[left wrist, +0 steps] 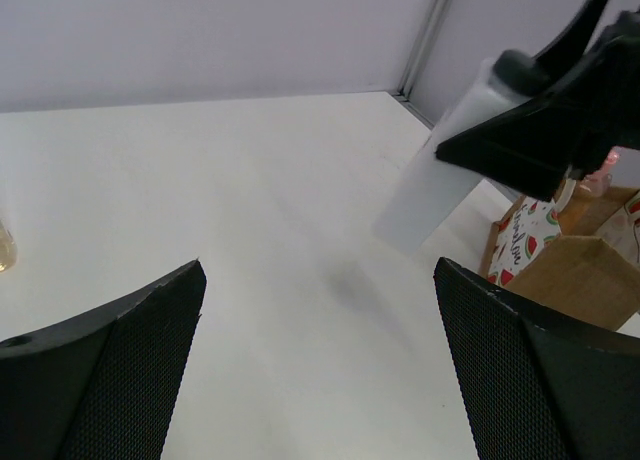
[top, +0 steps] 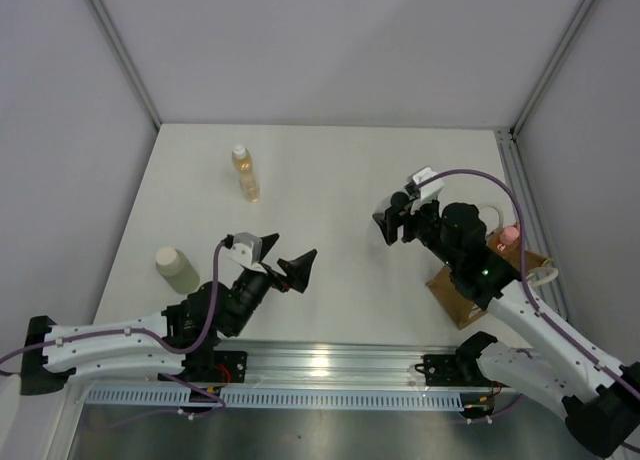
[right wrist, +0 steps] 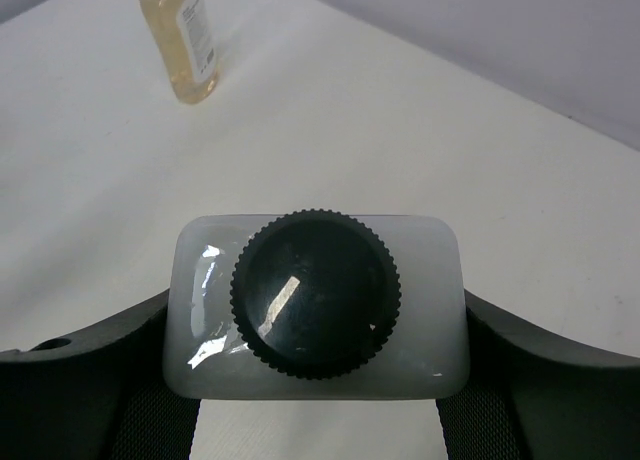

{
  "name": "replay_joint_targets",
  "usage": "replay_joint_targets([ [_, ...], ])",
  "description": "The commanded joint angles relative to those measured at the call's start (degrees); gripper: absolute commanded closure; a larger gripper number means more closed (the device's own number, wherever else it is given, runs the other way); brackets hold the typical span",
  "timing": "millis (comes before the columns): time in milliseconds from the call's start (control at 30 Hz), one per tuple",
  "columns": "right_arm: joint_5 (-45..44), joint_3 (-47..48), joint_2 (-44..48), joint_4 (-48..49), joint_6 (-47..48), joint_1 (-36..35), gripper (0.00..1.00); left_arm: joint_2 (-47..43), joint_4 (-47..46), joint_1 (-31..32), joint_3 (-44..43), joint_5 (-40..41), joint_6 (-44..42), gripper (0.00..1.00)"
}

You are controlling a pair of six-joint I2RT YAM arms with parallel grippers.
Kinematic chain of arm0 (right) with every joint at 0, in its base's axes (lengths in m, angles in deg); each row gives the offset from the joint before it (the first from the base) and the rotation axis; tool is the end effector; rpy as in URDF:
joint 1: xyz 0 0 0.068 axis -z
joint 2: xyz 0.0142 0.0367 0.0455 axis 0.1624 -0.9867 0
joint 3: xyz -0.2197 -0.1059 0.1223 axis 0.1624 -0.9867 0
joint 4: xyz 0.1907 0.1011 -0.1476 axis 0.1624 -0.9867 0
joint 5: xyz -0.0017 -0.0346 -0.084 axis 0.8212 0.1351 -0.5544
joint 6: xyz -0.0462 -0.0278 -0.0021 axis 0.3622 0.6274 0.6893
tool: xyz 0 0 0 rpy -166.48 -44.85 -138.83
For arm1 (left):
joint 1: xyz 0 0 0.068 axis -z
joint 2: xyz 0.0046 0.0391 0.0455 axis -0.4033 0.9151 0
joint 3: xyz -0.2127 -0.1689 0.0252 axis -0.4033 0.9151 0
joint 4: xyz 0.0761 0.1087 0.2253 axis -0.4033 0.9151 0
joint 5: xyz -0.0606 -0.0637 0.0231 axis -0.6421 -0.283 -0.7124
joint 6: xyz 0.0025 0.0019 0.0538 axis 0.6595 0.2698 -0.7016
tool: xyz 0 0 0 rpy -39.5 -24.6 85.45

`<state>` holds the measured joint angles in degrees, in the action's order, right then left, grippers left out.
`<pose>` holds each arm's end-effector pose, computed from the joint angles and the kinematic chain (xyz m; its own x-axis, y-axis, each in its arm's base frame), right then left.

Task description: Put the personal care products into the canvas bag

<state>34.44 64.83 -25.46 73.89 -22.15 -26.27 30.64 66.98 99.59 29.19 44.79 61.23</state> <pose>0.1794 0.1288 0.3203 -0.0985 -0.1710 -0.9803 -0.5975 0.7979 -0.0791 0.0632 -0.1451 0.2990 -0.0338 -0.2643 -0.9639 0.5010 0.8300 -0.2452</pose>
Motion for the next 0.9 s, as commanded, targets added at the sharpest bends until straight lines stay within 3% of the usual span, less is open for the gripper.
replay_joint_targets([
  [0, -4.6, 6.6, 5.2, 0.0, 1.5, 1.1, 1.0, -1.3, -2.2, -0.2, -0.7, 0.7, -0.4, 0.0],
  [67, -6.9, 10.0, 6.1, -5.7, 1.7, 2.4, 1.0, -1.7, -2.4, -0.2, -0.5, 0.8, -0.6, 0.01],
  [300, -12.7, 13.3, 12.6, -9.6, -3.6, 10.1, 1.0, -2.1, -3.3, -0.2, -0.3, 1.9, -2.2, 0.01],
  [533, -12.2, 19.3, 11.8, -13.0, -0.7, 11.0, 1.0, -2.2, -2.9, -0.2, -0.7, 1.6, -2.2, 0.01],
  [733, -16.4, 29.0, 9.4, -22.9, 1.5, 11.4, 1.0, -3.0, -3.0, -0.2, -0.4, 1.8, -2.3, 0.01],
  [867, -19.2, 27.8, 12.7, -24.0, 4.9, 11.5, 1.0, -3.2, -3.0, -0.2, -0.1, 1.8, -2.3, 0.01],
])
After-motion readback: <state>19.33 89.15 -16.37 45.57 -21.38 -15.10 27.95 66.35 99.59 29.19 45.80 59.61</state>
